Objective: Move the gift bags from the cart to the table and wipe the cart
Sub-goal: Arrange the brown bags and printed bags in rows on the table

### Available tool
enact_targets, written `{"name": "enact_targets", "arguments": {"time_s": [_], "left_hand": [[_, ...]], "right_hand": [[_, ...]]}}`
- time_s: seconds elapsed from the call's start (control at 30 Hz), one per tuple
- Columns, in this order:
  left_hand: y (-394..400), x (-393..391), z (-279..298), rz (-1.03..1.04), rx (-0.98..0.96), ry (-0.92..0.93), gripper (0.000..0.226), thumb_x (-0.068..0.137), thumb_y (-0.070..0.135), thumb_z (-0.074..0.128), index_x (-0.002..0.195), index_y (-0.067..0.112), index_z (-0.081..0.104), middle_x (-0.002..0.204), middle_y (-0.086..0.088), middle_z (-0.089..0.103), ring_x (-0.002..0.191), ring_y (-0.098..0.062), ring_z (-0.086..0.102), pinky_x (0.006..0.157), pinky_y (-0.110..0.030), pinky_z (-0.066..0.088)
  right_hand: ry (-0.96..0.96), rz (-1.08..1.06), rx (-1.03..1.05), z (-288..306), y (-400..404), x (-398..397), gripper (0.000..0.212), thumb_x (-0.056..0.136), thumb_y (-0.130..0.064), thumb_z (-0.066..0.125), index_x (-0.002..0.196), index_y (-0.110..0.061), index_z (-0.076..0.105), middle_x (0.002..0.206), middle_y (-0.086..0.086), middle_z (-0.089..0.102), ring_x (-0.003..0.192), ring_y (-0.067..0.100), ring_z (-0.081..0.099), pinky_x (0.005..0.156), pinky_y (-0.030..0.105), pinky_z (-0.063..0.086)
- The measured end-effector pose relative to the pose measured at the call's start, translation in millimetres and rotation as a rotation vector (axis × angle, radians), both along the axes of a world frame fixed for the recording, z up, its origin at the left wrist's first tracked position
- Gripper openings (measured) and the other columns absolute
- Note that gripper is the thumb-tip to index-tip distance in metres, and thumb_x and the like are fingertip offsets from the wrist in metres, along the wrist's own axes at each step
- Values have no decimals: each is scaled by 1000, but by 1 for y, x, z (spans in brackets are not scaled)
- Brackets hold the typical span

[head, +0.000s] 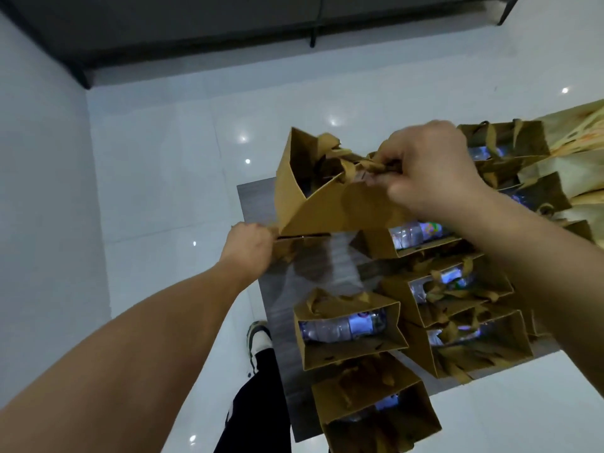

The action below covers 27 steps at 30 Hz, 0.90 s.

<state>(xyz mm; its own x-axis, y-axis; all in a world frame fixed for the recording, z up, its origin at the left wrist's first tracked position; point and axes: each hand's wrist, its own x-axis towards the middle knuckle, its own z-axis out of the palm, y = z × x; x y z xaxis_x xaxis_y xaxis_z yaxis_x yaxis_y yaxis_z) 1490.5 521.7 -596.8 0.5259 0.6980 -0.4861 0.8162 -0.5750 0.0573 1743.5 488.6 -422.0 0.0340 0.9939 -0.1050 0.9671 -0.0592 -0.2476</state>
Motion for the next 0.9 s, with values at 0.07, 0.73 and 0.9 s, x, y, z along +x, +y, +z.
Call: {"name": "enact_targets", "arguments": {"time_s": [0.07, 0.73, 0.9], "left_hand": [[-9, 6, 1, -95, 2, 17, 10, 96, 18, 54, 97, 23, 63, 88, -3, 69, 82, -25, 67, 77, -33, 55], [10, 10, 3, 711, -1, -626, 76, 92, 48, 67, 153, 24, 30, 154, -10, 33, 139, -29, 37, 110, -38, 39], [21, 26, -2, 1123, -400, -642, 45, 102, 37, 55, 143, 18, 49, 127, -4, 59, 112, -25, 59, 96, -35, 51]], "right_hand": [[-29, -18, 48, -1, 20, -3, 13, 86, -32, 75, 89, -20, 79, 80, 3, 70, 80, 28, 61, 69, 30, 38], [-24, 34, -177, -172, 26, -18, 69, 82, -35, 77, 145, -27, 49, 156, 5, 41, 146, 29, 31, 119, 52, 22], [550, -457, -172, -162, 15, -5, 76, 90, -22, 71, 155, -22, 32, 154, 1, 39, 142, 20, 35, 113, 35, 33]]}}
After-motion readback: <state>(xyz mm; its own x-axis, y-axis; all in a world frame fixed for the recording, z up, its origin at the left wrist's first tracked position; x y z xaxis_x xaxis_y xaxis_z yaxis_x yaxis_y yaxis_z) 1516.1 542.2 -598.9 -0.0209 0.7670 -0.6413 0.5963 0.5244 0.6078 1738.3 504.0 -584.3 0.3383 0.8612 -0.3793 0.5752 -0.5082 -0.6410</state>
